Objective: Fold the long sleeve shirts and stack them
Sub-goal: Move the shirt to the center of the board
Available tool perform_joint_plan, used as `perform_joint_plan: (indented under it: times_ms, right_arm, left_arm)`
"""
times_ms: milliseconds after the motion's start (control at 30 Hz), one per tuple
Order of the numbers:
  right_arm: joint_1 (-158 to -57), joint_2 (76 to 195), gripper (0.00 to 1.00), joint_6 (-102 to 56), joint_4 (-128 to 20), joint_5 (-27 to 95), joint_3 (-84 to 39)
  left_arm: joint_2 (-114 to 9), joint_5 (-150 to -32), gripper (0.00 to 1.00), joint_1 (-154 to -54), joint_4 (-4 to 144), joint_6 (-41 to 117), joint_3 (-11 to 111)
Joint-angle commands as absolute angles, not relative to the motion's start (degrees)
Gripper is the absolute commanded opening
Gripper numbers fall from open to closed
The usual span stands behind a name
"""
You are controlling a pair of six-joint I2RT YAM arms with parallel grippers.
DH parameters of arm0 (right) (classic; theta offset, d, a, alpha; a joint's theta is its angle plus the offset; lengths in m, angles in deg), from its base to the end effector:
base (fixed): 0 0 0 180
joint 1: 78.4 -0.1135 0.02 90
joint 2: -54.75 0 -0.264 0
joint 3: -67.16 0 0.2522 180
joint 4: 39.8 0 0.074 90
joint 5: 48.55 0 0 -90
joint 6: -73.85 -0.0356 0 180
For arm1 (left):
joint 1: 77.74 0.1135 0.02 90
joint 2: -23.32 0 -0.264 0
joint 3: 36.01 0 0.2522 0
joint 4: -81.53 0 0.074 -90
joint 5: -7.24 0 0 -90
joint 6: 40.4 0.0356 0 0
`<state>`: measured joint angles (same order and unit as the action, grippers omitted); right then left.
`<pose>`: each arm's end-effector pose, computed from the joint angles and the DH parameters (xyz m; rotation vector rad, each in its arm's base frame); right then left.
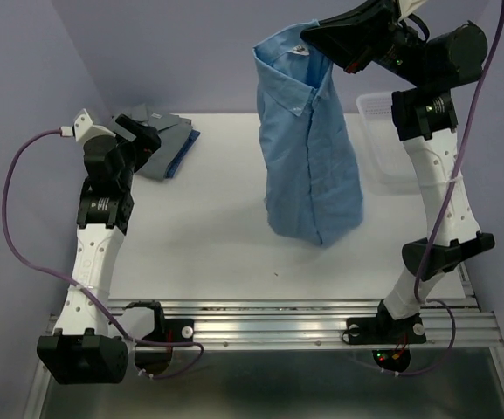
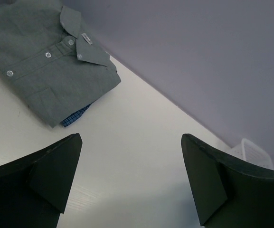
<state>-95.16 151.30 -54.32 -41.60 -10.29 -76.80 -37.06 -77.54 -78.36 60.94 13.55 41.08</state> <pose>0.2677 0.1098 0.6301 -0.7544 0.9244 1.1989 0.2403 0.0006 0.4081 -0.5700 1.5531 -0.4144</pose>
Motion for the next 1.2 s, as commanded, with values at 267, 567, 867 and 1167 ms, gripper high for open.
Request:
perform_joint_plan:
  times_ms: [267, 567, 867, 1167]
  right_arm:
    - [-99.9, 160.1, 0.01, -59.5, -30.2, -5.0, -83.1]
    - [-89.5, 134.2, 0.01, -44.1, -43.1, 24.1, -23.3]
    - [-82.5, 131.0, 1.0, -35.0, -67.7, 36.1, -11.3]
    - [-95.6, 134.4, 1.0, -27.1, -72.4, 46.1, -17.9]
  left_arm:
    - [-32.1, -77.1, 0.99, -78.2, 59.9, 12.2, 41.3]
    - [-33.6, -75.1, 0.99, -78.2, 56.4, 12.5, 37.6]
    - [-40.2, -80.5, 0.99, -78.2, 52.3, 12.4, 33.6]
    - [-41.4, -88.9, 0.99, -87.1, 49.1, 14.2, 26.4]
